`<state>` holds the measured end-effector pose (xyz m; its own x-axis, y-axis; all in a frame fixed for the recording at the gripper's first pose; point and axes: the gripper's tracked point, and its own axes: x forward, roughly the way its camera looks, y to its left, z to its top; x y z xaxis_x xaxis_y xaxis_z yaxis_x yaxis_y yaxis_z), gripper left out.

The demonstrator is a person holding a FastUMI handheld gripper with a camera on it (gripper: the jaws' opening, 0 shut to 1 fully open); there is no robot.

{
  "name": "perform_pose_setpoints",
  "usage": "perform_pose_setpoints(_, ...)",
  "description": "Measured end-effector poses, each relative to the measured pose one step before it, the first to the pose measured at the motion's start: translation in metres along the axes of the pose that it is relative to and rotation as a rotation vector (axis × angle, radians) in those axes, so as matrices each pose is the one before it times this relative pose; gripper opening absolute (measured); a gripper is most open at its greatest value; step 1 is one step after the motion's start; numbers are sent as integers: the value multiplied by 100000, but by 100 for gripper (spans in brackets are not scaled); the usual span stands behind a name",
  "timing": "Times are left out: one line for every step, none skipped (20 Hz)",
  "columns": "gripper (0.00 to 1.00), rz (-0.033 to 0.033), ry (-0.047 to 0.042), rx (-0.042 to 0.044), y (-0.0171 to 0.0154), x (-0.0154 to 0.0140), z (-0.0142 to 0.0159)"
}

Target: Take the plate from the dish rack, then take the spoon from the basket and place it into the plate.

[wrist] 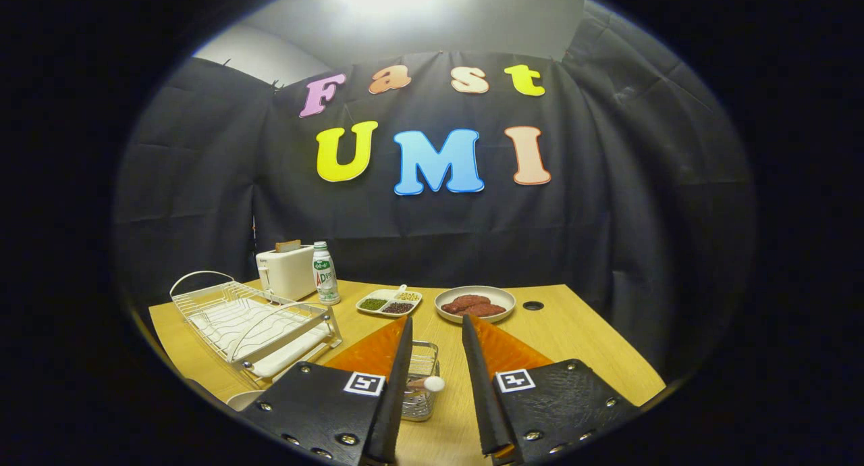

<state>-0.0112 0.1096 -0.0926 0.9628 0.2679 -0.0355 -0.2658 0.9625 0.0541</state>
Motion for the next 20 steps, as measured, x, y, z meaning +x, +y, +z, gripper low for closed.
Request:
perform_pose_setpoints(45,-139,1396,1030,4,462,-668)
perform_pose_setpoints(46,-87,-50,481,73,312,-61)
perform_pose_setpoints(46,110,-23,-26,114,376,-82)
perform_pose_setpoints(45,-95,1261,-315,148,258,-504)
perform_pose_setpoints(45,188,1697,-143,64,159,-485)
perform_pose_setpoints(46,-406,466,-178,-162,515,-118)
perform_pose_setpoints(38,-1199,298,-639,63,122,346)
perform_pose_setpoints(30,1062,794,87,85,-53,-384)
perform_pose_setpoints(30,286,1987,-803,196,189,-336)
perform_pose_setpoints(23,-1376,405,194,-203,668,-357)
perform_pose_setpoints(16,2924,261,1057,416,-376,414)
perform_pose_setpoints(16,37,200,443,220,-170,308)
perform_pose_setpoints(13,364,554,371,180,-17,82)
perform_pose_setpoints(12,367,787,-294,155,-106,189)
perform_pose_setpoints(12,-45,-50,-697,125,-122,523)
perform_pose_setpoints(12,-258,-544,-654,119,-260,856)
perform_pose_setpoints(12,-280,-397,-662,183,-348,834)
perform_pose_setpoints(12,-285,-998,-481,74,-456,1193)
perform_pose_setpoints(12,-355,-592,-278,243,-524,1085)
perform_pose_setpoints(12,-602,-575,-512,39,-580,1240)
